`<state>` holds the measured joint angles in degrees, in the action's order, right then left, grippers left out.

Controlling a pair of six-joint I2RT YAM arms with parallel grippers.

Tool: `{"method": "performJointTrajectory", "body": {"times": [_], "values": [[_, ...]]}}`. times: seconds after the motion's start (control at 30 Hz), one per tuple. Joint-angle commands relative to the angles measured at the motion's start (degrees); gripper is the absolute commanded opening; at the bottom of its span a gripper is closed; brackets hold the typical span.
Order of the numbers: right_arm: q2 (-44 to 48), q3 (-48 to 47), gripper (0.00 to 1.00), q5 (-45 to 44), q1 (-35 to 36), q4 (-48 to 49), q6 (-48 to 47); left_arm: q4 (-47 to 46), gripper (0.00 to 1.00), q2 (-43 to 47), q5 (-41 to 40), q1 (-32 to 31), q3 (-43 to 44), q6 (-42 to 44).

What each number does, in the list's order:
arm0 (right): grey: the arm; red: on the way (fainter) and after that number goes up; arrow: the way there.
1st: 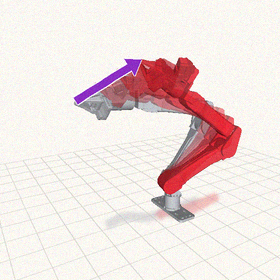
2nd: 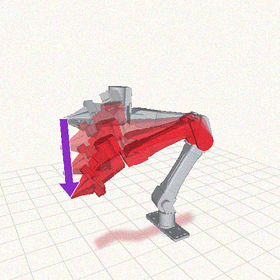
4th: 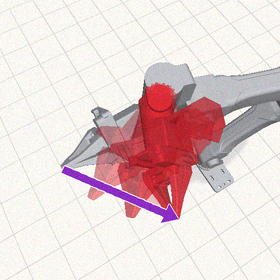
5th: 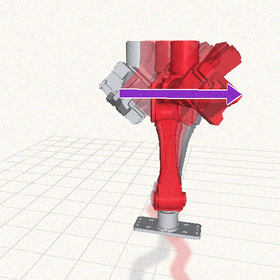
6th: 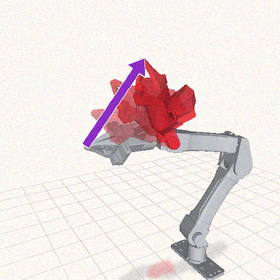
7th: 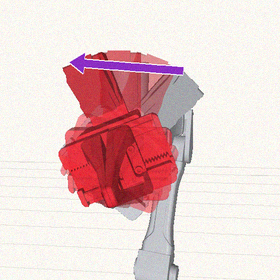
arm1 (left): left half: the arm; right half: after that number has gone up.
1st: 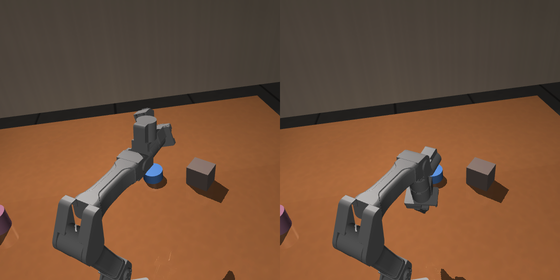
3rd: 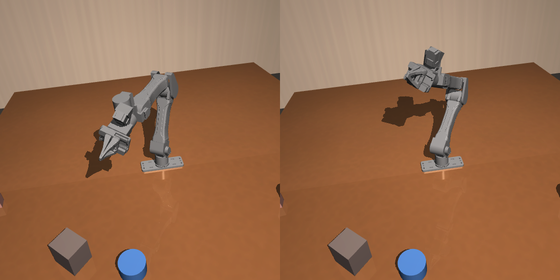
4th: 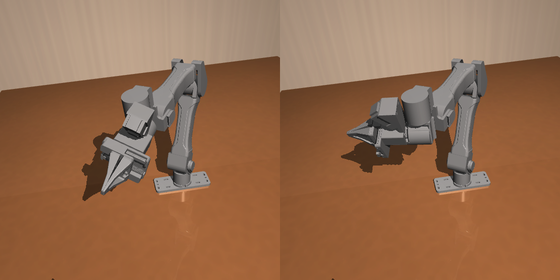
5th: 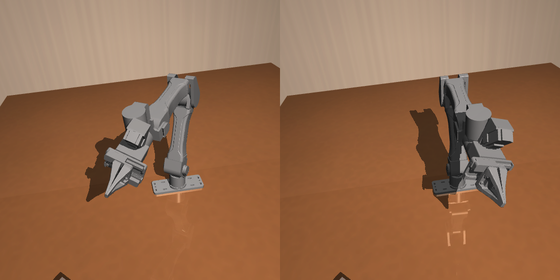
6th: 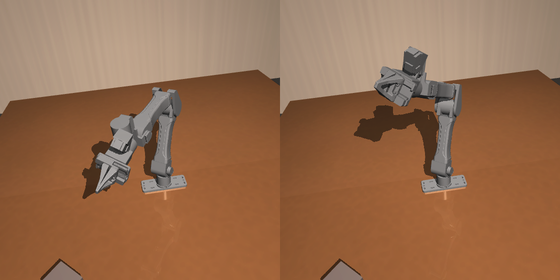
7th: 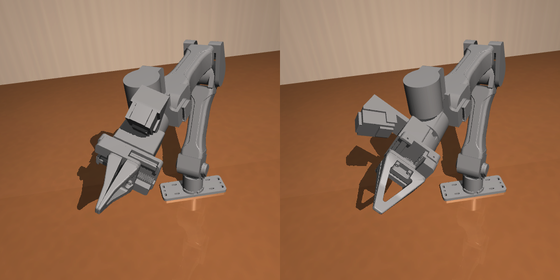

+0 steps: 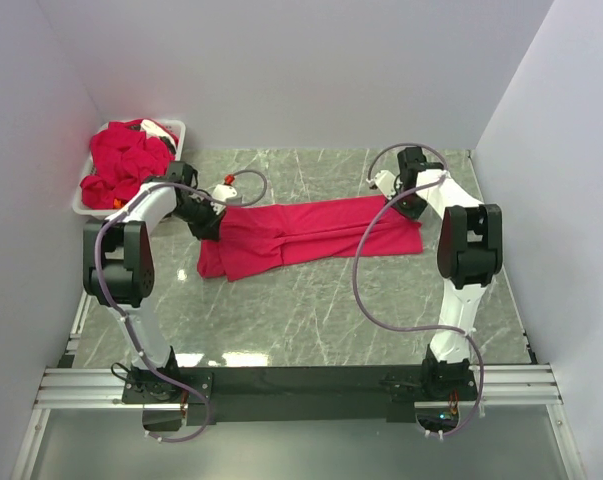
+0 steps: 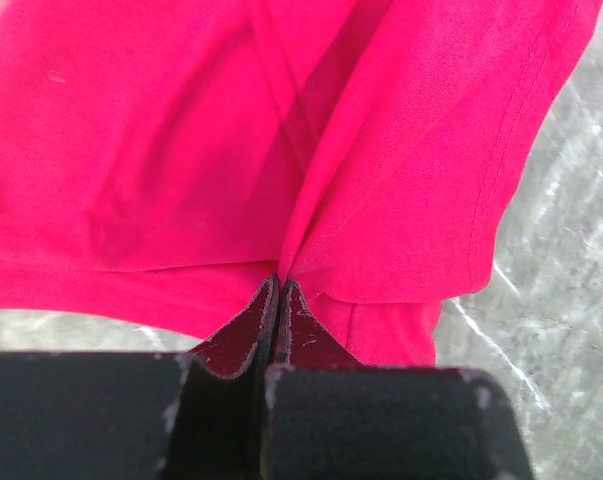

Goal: Fold and stack the t-shirts
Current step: Fold the tshirt

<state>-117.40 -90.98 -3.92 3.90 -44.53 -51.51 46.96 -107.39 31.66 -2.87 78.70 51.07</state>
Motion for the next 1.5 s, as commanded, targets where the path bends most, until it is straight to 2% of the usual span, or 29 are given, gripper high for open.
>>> {"method": "performJointTrajectory", "body": {"times": [0.0, 0.07, 0.13, 0.17, 0.2, 0.27, 0.3, 0.43, 0.47, 0.5, 0.57, 0.73, 0.9, 1.2, 1.47], "values": [[-0.46, -3.94, 0.0, -1.26, -0.47, 0.15, -0.35, 0.42, 0.01, 0.52, 1.47, 0.59, 3.74, -0.88], [-0.72, -3.94, 0.0, -1.35, -0.56, 0.67, -0.17, -0.02, 0.01, -0.09, 1.21, 0.59, 3.75, -1.15], [-1.42, -4.12, 0.06, -2.13, -0.3, 0.77, 0.26, -0.73, 0.03, -1.32, 0.25, 0.59, 3.83, -2.37], [-1.51, -4.21, 0.09, -2.4, -0.21, 0.76, 1.22, -1.16, 0.1, -1.76, -0.45, 0.59, 3.83, -2.81], [-1.42, -4.29, 0.25, -2.32, -0.21, 0.76, 1.93, -1.43, 0.26, -2.11, -1.42, 0.68, 3.92, -3.16], [-0.46, -4.38, 0.34, -2.14, -1.08, 0.41, 4.29, -2.22, 0.44, -1.51, -1.43, 1.46, 3.22, -5.44], [0.15, -4.64, 0.44, -1.71, -1.52, -0.02, 5.35, -2.83, 0.51, -0.81, -0.21, 1.99, 2.87, -6.41], [2.44, -10.86, 0.45, 6.01, -6.97, -8.36, 12.64, -2.66, 0.58, 5.68, 4.01, 5.24, -1.68, -10.71], [2.44, -11.84, 0.45, 10.56, -9.33, -12.55, 15.18, -2.66, 0.59, 6.92, 4.98, 6.29, -2.75, -11.16], [2.36, -12.81, 0.45, 12.43, -10.48, -14.42, 16.34, -2.75, 0.63, 8.15, 5.43, 6.65, -4.06, -11.78], [2.18, -12.12, 0.45, 17.52, -13.03, -17.24, 19.49, -3.36, 0.65, 10.97, 6.22, 7.0, -8.2, -13.27], [2.45, -4.74, 0.45, 21.06, -14.71, -14.89, 23.46, -5.64, 0.66, 12.65, 7.45, 7.18, -15.14, -16.95], [0.6, -2.19, 0.45, 22.82, -14.89, -12.33, 26.19, -6.62, 0.66, 11.42, 5.52, 7.09, -16.29, -18.9], [-3.0, -1.93, 0.43, 25.37, -14.89, -13.47, 27.95, -6.09, 0.68, 11.24, 4.03, 7.18, -17.78, -18.64], [-3.71, -0.07, 0.44, 24.84, -14.89, -12.15, 29.36, -6.44, 0.69, 9.93, 4.64, 7.09, -18.23, -18.9]]}}
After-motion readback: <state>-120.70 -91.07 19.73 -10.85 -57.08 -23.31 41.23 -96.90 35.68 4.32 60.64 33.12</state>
